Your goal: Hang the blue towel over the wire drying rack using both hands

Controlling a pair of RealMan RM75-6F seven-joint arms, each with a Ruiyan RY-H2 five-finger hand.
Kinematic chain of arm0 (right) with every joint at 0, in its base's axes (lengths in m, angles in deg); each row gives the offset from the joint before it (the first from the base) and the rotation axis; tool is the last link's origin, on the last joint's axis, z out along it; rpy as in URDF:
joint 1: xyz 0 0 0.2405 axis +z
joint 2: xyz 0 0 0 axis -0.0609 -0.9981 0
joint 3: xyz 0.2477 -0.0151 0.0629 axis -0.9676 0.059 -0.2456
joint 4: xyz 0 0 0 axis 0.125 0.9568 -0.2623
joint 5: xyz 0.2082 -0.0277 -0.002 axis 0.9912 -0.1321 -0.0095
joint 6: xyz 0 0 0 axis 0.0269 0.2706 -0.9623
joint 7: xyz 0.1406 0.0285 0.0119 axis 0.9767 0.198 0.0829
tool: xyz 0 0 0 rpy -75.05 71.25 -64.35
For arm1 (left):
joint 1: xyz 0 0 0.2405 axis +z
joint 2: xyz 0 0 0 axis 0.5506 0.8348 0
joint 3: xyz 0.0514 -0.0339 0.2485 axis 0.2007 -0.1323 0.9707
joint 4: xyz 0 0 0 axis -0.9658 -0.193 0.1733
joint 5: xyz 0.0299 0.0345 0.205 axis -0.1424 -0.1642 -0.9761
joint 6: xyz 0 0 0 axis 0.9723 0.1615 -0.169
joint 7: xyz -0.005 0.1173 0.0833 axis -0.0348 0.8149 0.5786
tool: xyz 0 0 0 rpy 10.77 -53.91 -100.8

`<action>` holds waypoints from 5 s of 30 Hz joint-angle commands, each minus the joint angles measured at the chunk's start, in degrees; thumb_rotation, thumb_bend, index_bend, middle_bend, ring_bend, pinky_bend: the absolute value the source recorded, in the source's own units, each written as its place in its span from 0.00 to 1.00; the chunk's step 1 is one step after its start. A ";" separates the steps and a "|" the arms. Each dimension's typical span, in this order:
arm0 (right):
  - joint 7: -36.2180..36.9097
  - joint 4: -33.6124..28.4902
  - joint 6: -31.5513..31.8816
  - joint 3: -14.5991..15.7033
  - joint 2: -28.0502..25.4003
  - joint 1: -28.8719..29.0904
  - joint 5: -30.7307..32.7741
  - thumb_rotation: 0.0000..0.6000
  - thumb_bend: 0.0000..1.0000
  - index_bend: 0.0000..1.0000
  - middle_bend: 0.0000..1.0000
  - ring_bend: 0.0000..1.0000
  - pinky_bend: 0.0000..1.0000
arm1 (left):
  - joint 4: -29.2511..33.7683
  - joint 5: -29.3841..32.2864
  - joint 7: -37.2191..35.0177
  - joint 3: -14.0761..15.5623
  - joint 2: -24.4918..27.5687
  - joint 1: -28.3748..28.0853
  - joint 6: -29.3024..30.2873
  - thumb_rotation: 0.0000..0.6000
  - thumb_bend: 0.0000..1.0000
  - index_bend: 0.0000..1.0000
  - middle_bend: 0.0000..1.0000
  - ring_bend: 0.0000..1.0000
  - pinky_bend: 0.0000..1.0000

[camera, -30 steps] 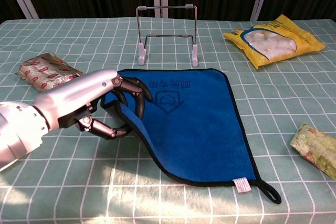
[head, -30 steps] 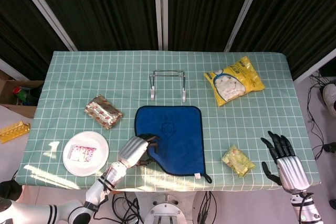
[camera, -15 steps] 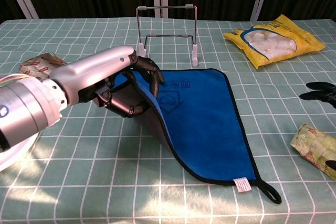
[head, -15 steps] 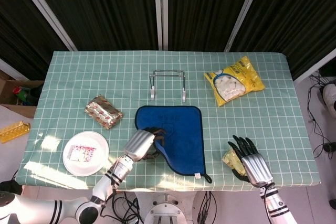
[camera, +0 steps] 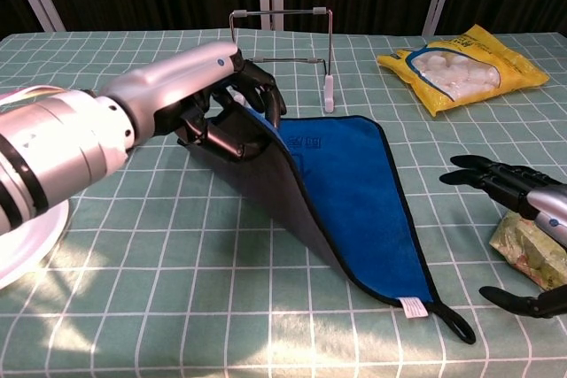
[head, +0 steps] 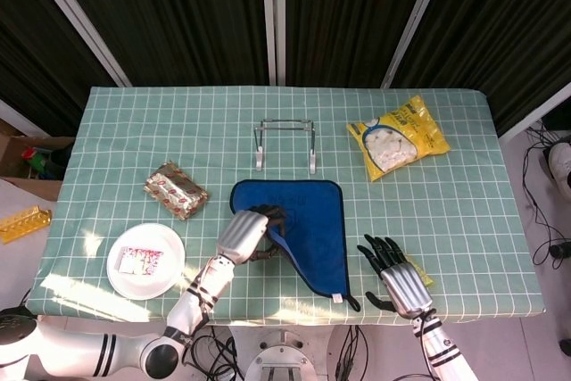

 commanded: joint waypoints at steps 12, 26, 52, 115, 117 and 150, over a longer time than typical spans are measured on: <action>2.59 3.39 2.32 0.93 6.93 -0.99 -0.14 1.00 0.15 0.12 0.00 0.00 0.00 | 2.78 8.77 5.03 -3.46 -1.54 -2.72 5.03 1.00 0.53 0.79 0.30 0.27 0.35; 6.81 4.16 4.03 0.77 11.79 -1.96 0.87 1.00 0.07 0.06 0.00 0.00 0.00 | 3.42 11.25 5.30 -4.03 -1.72 -4.31 8.00 1.00 0.53 0.78 0.30 0.27 0.35; 7.55 11.72 5.73 -1.03 17.44 -2.60 2.88 1.00 0.34 0.34 0.00 0.00 0.00 | 4.88 12.68 3.63 -3.22 -0.78 -5.55 9.56 1.00 0.53 0.79 0.30 0.27 0.35; -4.32 -9.76 -3.79 -33.18 1.64 18.85 26.86 1.00 0.63 1.00 0.15 0.00 0.00 | 1.63 26.50 -6.97 -21.61 4.72 -10.12 9.60 1.00 0.54 0.82 0.29 0.24 0.35; -5.84 -9.64 -4.86 -34.37 1.41 20.63 29.05 1.00 0.63 1.00 0.15 0.00 0.00 | 0.35 28.86 -6.28 -23.29 5.15 -11.60 9.21 1.00 0.54 0.83 0.29 0.23 0.35; -10.77 9.98 -14.89 -44.25 4.41 43.67 60.86 1.00 0.63 1.00 0.14 0.00 0.00 | -23.65 54.70 -7.96 -30.10 13.41 -26.32 -7.88 1.00 0.56 0.83 0.29 0.23 0.33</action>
